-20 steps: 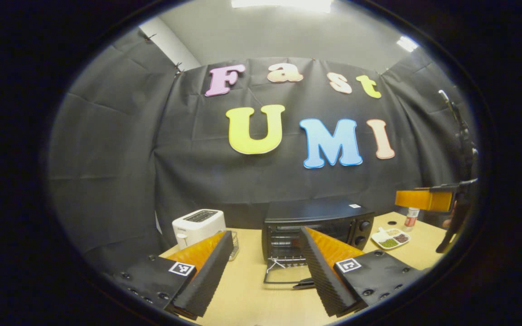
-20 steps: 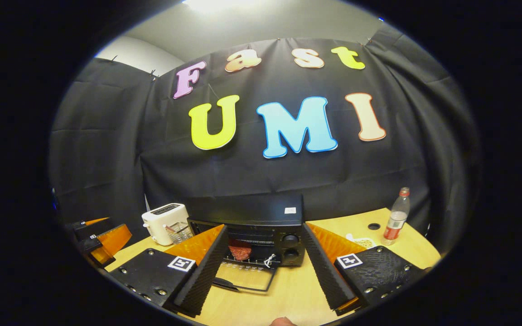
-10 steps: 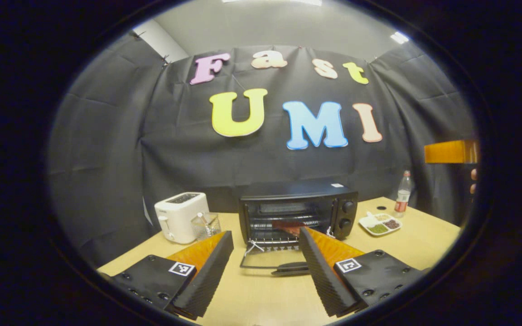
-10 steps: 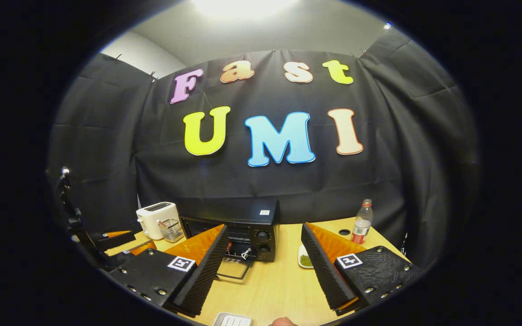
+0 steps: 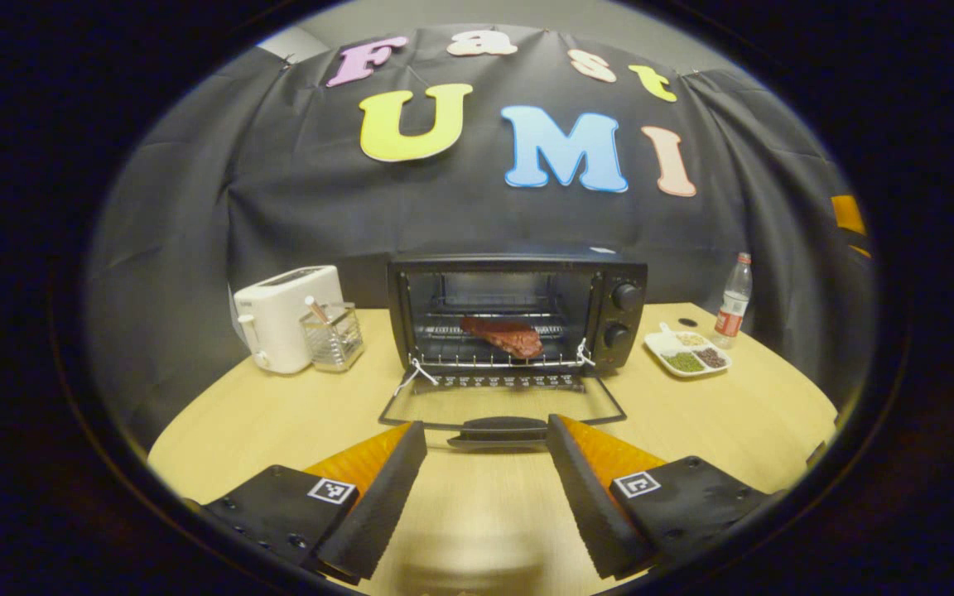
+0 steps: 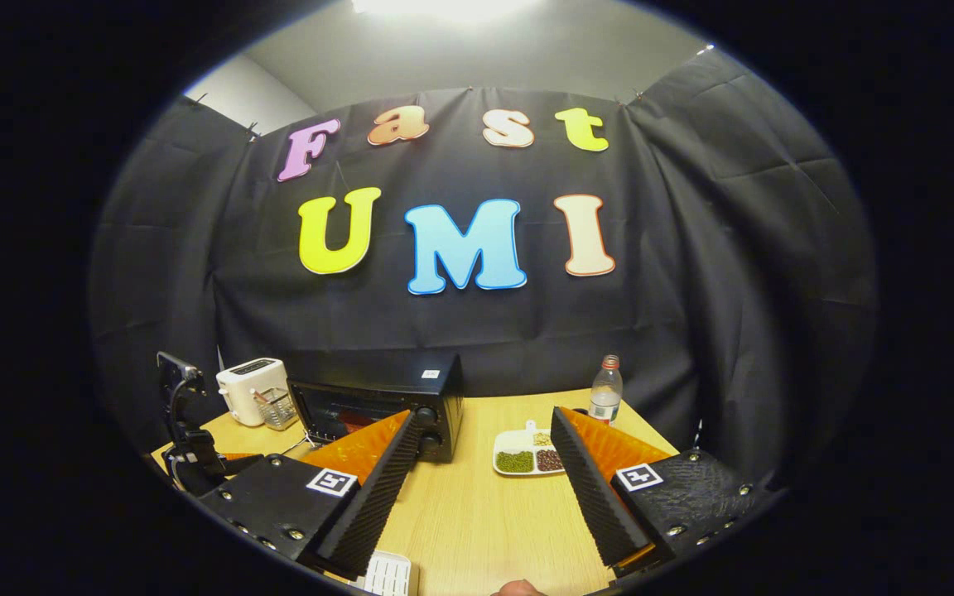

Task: Open the electric oven with the left hand, put the food in, and close the electric oven.

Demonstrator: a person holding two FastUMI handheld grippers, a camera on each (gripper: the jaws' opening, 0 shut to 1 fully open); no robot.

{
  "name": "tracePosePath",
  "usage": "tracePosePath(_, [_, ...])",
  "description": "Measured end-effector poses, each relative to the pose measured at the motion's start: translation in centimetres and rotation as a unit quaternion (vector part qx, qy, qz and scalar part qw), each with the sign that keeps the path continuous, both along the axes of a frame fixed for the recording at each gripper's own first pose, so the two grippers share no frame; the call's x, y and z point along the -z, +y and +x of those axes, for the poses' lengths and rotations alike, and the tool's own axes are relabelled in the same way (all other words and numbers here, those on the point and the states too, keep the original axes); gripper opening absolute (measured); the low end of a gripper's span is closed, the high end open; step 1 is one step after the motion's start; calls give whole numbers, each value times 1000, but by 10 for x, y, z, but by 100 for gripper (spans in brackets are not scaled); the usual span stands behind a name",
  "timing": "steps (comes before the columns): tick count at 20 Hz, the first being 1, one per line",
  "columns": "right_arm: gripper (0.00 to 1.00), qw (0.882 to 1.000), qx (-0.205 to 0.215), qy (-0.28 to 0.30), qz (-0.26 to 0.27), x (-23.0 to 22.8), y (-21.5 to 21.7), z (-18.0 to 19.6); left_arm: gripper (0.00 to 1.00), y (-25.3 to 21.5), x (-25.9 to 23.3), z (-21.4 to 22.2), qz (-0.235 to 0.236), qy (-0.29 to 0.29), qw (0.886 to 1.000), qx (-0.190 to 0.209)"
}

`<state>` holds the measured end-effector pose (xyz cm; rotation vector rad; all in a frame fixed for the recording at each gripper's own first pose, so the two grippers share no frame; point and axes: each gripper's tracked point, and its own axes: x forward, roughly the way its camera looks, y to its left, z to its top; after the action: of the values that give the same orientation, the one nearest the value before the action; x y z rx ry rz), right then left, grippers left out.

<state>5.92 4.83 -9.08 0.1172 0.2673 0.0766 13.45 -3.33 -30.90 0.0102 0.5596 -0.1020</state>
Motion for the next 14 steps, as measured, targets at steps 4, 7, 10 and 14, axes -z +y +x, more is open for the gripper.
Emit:
tracePosePath(4, [98,1000,24,3,-11,0,-18,-3,98,-9,34,8,5,53,999,12])
tracePosePath(7, [98,999,42,13,-10,4,-26,-4,97,-12,54,11,8,83,996,16])
tracePosePath(10, [98,998,54,20,-9,10,-30,-6,98,-15,74,14,9,114,993,24])
tracePosePath(14, [98,998,60,30,-12,17,-30,-6,100,-15,97,17,20,145,989,33])
